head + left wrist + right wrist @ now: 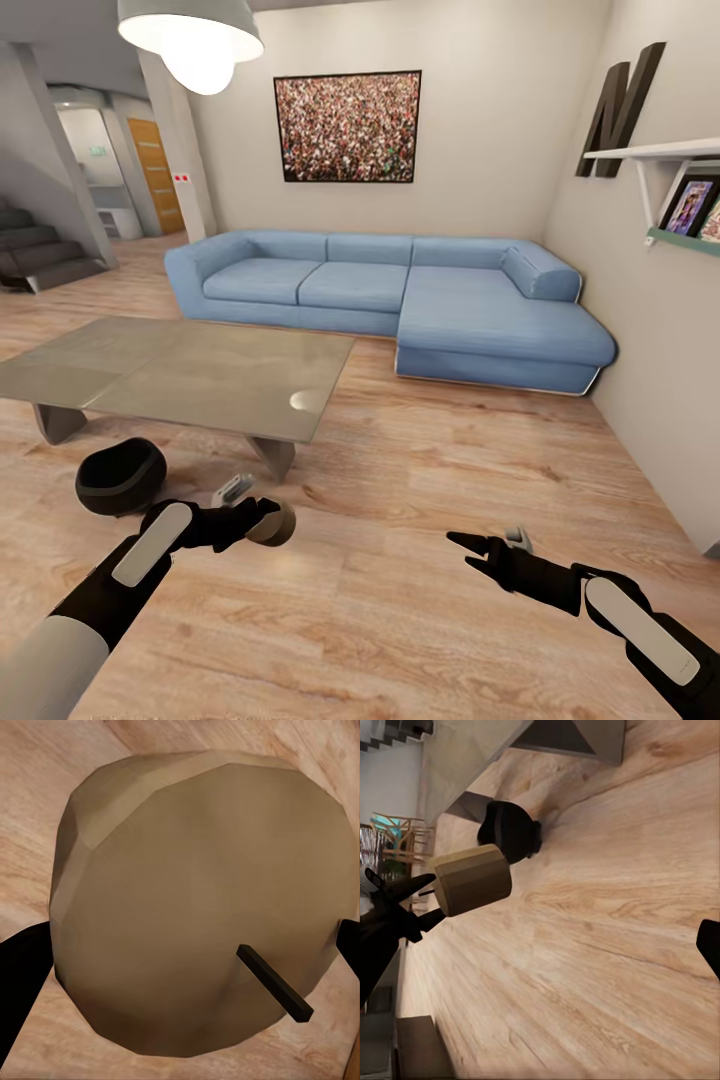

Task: Place each of the two pumpkins and all three candles from the living room inside a cabinet in the living room (use any cabinet), then make sure every cabinet is closed, and position the cauldron so it is next to a table in the living room.

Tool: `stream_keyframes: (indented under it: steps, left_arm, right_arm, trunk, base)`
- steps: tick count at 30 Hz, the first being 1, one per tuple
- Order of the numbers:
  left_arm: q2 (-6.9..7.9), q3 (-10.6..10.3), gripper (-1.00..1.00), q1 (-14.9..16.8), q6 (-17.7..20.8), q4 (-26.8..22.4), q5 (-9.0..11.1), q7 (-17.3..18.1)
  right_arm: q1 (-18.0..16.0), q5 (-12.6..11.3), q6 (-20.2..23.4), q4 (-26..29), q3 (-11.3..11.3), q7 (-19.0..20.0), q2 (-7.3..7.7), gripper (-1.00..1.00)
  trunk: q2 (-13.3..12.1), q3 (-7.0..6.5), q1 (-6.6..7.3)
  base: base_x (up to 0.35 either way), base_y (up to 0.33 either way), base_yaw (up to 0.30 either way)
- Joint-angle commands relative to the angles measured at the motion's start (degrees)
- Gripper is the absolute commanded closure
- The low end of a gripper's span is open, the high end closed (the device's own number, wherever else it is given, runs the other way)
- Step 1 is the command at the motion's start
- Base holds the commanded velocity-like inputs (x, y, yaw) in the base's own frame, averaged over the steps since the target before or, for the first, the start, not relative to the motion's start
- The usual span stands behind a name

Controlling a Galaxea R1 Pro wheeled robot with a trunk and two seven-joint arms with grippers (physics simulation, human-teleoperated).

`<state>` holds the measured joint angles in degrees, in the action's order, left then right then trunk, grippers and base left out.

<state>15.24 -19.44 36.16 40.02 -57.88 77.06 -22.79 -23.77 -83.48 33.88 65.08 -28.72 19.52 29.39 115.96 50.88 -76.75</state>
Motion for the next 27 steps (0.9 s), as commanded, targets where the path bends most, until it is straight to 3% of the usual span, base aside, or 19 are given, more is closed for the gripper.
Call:
stream_keyframes:
  steps: [1,16,27]
  left_arm:
    - [0.08,-0.16,1.00,0.05,-0.03,-0.06,0.55,-0.60]
    - [0.05,-0.09,1.00,0.05,-0.03,0.12,0.55,-0.59]
    - [0.28,-0.07,1.00,0.05,-0.03,0.14,0.55,-0.33]
  right_arm:
    - [-0.05,-0.20,0.03,0.00,-0.11,0.09,0.06,-1.00]
    - [-0.05,0.01,-0.37,0.05,-0.16,-0.01,0.06,-1.00]
    - [-0.05,0.22,-0.39,-0.03,-0.19,-0.02,0.06,-1.00]
  trunk:
    - [-0.39,-0.05,0.23]
    - [-6.41,-2.21,3.53]
    - [-6.41,-2.00,3.53]
  base:
    - [0.000,0.000,0.156]
    - [0.000,0.000,0.124]
    - [0.000,0.000,0.270]
